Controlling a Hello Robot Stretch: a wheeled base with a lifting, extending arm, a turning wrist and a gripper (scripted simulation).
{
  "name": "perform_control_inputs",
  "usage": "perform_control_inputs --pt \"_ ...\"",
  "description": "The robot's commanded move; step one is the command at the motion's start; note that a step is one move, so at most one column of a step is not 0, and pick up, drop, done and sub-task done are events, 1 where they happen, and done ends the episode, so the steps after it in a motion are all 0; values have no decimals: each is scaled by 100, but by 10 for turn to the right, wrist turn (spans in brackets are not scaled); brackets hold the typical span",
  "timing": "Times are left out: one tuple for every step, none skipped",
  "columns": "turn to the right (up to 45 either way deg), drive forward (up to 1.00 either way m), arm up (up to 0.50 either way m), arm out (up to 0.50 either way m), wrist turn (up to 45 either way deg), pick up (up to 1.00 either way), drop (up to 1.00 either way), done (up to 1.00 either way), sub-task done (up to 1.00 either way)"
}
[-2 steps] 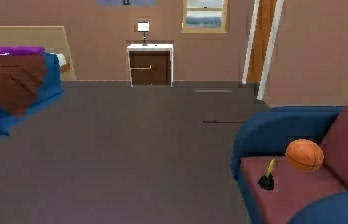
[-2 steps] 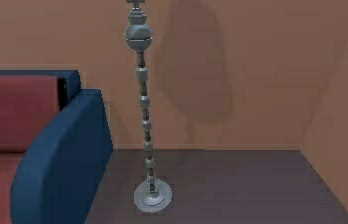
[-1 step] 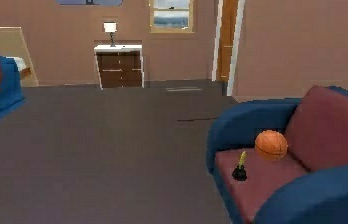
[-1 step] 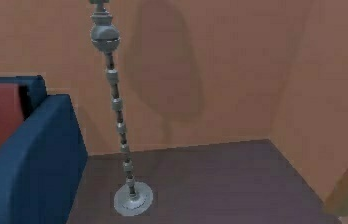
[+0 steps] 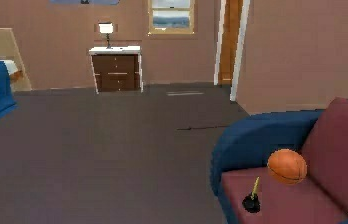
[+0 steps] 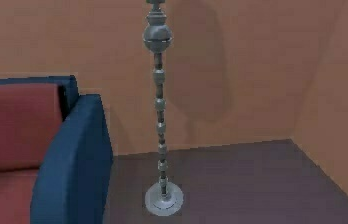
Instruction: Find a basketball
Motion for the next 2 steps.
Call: perform_control_inputs --pt "330 0 0 0 0 0 0 0 0" --pt "0 0 0 0 0 0 0 100 0"
